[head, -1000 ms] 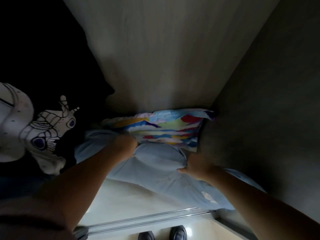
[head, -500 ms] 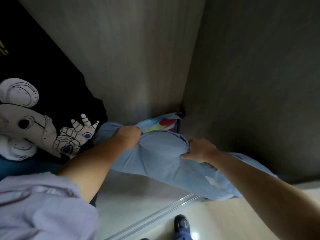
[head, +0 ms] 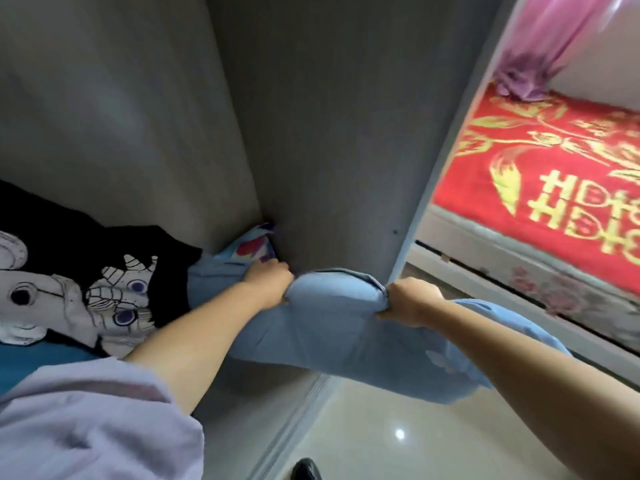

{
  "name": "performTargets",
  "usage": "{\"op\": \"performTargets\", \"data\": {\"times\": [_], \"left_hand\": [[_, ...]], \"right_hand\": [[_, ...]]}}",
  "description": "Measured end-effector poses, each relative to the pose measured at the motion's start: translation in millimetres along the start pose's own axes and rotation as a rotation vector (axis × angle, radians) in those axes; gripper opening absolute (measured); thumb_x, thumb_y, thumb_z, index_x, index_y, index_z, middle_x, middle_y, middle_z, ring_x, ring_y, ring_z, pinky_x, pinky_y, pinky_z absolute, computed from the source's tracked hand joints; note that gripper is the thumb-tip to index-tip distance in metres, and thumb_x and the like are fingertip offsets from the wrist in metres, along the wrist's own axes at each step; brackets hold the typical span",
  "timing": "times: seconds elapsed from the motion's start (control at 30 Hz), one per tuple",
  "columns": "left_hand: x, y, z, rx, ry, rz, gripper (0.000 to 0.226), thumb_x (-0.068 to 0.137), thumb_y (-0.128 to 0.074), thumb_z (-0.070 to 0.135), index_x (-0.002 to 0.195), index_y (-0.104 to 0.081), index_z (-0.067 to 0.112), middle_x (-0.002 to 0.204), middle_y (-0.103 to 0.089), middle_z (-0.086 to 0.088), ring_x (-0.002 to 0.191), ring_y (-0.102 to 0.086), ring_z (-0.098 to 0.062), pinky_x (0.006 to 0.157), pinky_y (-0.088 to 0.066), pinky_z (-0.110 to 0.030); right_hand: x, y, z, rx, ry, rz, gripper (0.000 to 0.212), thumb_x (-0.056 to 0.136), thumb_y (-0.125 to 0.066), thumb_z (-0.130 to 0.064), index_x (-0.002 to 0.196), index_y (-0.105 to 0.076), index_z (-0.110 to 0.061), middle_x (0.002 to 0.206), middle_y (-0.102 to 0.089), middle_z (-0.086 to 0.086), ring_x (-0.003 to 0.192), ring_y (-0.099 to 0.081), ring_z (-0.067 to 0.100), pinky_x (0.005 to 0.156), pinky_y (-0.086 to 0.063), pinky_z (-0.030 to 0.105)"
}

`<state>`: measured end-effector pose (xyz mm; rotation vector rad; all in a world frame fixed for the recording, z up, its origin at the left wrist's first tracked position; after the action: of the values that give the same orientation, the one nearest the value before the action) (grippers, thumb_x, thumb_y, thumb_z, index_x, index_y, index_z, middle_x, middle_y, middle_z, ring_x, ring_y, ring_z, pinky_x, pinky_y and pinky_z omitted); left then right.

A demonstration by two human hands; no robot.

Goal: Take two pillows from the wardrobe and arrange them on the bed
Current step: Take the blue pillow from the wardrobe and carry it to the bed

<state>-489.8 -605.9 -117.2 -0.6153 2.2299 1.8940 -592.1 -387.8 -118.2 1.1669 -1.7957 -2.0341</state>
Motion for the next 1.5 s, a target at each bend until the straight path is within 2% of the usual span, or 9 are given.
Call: {"op": "performTargets", "data": {"times": [0.13,0.27,0.4,0.57,0.7,0.83,1.07,1.33,1.5], "left_hand": [[10,37,94,0.09,-0.115,0.012,0.03,0.092,-0.049,0.028,0.117,-0.06,0.018,0.122,-0.055,-0.008,0.118,-0.049,-0.029,0.091,-0.042,-0.042],[14,80,202,0.14,-0.221,0.094,0.03,0.09,-0.048,0.014,0.118,-0.059,0.017,0.123,-0.055,-0.008,0.118,-0.049,-0.029,0.092,-0.041,-0.043],[18,121,311,0.124,-0.332,0.167,0.03,0.09,-0.05,0.016,0.117,-0.061,0.019,0.122,-0.056,-0.009,0.119,-0.049,-0.03,0.093,-0.041,-0.043],[24,165,411,0.091,-0.425,0.246,0.027,0.089,-0.05,0.017,0.113,-0.062,0.018,0.12,-0.058,-0.011,0.117,-0.05,-0.031,0.094,-0.038,-0.042],[44,199,451,0.082,-0.472,0.26,0.026,0.09,-0.048,0.017,0.111,-0.063,0.017,0.12,-0.057,-0.011,0.118,-0.049,-0.03,0.094,-0.037,-0.042],[80,229,469,0.099,-0.51,0.275,0.023,0.089,-0.052,0.024,0.107,-0.065,0.017,0.118,-0.059,-0.01,0.117,-0.051,-0.03,0.094,-0.037,-0.041],[174,289,481,0.15,-0.535,0.289,0.024,0.09,-0.05,0.023,0.111,-0.063,0.02,0.121,-0.055,-0.009,0.12,-0.047,-0.028,0.095,-0.037,-0.041],[261,346,540,0.238,-0.593,0.293,0.025,0.092,-0.048,0.016,0.112,-0.063,0.015,0.122,-0.058,-0.01,0.118,-0.051,-0.029,0.091,-0.044,-0.041],[323,374,587,0.207,-0.588,0.244,0.024,0.087,-0.056,0.023,0.107,-0.066,0.015,0.119,-0.061,-0.01,0.113,-0.057,-0.03,0.087,-0.046,-0.039]], "right_hand": [[-60,-4,85,-0.005,-0.096,0.038,0.036,0.08,-0.056,-0.054,0.101,-0.065,-0.025,0.102,-0.07,0.004,0.093,-0.066,0.028,0.065,-0.041,0.029],[-133,-10,181,-0.014,-0.23,0.087,0.022,0.082,-0.056,-0.042,0.096,-0.065,-0.029,0.099,-0.07,0.0,0.093,-0.066,0.027,0.065,-0.04,0.028],[-206,-16,276,-0.027,-0.369,0.114,0.023,0.081,-0.056,-0.043,0.098,-0.065,-0.029,0.099,-0.07,-0.001,0.093,-0.067,0.026,0.066,-0.042,0.028],[-269,-8,361,-0.009,-0.482,0.137,0.02,0.079,-0.051,-0.032,0.095,-0.063,-0.036,0.1,-0.07,-0.004,0.095,-0.065,0.025,0.067,-0.041,0.029],[-285,11,405,-0.059,-0.54,0.211,0.022,0.081,-0.052,-0.031,0.099,-0.066,-0.032,0.104,-0.069,-0.002,0.097,-0.065,0.026,0.068,-0.042,0.03],[-271,22,437,-0.03,-0.574,0.208,0.03,0.082,-0.051,-0.029,0.108,-0.065,-0.033,0.108,-0.069,0.0,0.101,-0.064,0.027,0.073,-0.044,0.032],[-212,48,489,0.048,-0.612,0.211,0.024,0.082,-0.05,-0.029,0.101,-0.063,-0.035,0.104,-0.068,-0.002,0.098,-0.063,0.025,0.069,-0.04,0.029],[-171,59,583,0.121,-0.684,0.221,0.029,0.078,-0.057,-0.049,0.101,-0.064,-0.033,0.101,-0.069,-0.001,0.094,-0.064,0.026,0.068,-0.04,0.029],[-138,73,658,0.136,-0.666,0.175,0.038,0.076,-0.059,-0.056,0.103,-0.066,-0.03,0.103,-0.069,0.001,0.096,-0.064,0.027,0.067,-0.04,0.029]]}}
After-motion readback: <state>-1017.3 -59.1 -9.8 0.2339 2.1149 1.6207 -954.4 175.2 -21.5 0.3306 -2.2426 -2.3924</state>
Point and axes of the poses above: each hand's wrist, its own x-axis towards the middle knuckle, its own y-axis out of the back of the hand, z = x × y, the point moved 4 cm from there along x, towards the middle knuckle
